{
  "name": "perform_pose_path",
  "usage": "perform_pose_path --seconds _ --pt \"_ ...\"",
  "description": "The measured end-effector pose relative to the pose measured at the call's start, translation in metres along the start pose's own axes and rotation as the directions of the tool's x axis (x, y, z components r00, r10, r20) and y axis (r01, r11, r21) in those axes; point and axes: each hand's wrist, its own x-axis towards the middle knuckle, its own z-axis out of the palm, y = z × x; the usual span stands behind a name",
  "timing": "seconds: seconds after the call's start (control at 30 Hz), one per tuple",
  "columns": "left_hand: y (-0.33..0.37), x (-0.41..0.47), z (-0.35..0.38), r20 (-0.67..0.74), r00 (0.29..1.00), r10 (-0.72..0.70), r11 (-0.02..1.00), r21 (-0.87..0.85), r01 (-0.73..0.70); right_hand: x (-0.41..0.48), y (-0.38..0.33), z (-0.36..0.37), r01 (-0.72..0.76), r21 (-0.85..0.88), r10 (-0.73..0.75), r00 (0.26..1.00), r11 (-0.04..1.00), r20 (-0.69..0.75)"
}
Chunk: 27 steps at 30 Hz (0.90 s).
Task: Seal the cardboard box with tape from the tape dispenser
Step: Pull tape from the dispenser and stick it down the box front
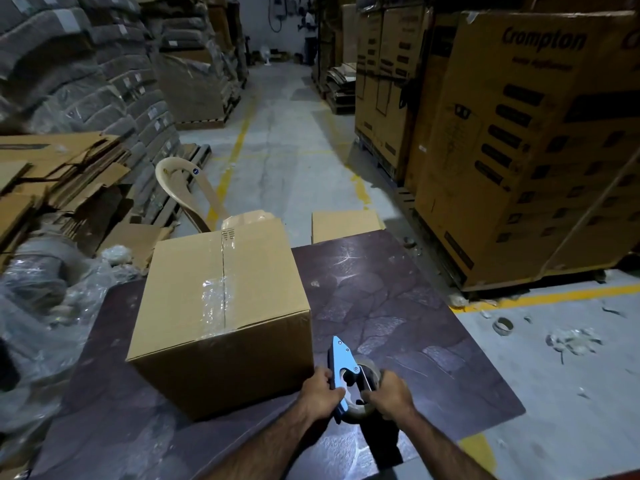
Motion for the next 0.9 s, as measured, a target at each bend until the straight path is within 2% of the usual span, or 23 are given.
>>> perform_pose_path --seconds 0.23,0.33,0.43,0.57,0.67,0.77,0.9 --pt "0.006 -0.015 0.006 0.068 0.998 -0.003 0.979 -0.202 0.017 -0.005 0.011 -0.005 0.045 0.12 -0.046 0.999 0.992 0.0" --pt "0.015 -0.021 0.01 0.04 0.995 0.094 0.967 -0.24 -0.081 -0.014 0.014 -0.025 0.106 0.227 -0.094 0.994 0.968 -0.062" --pt "0.032 -0.034 0.01 -0.084 0.975 0.206 0.936 -0.272 -0.222 -0.026 0.005 -0.054 0.254 0.277 -0.195 0.955 0.927 -0.224" --pt "0.06 -0.062 -0.008 -0.257 0.887 0.385 0.793 -0.399 -0.46 -0.048 -0.029 -0.104 0.498 0.266 -0.376 0.836 0.825 -0.4" --pt "0.079 -0.088 -0.037 -0.424 0.782 0.457 0.729 -0.326 -0.602 -0.06 -0.064 -0.133 0.645 0.206 -0.498 0.722 0.736 -0.48" --pt "0.089 -0.112 -0.064 -0.548 0.693 0.468 0.652 -0.315 -0.69 -0.073 -0.102 -0.15 0.773 0.112 -0.63 0.584 0.625 -0.512" --pt "0.082 -0.132 -0.098 -0.681 0.561 0.47 0.534 -0.286 -0.795 -0.084 -0.154 -0.153 0.889 0.052 -0.768 0.422 0.456 -0.482"
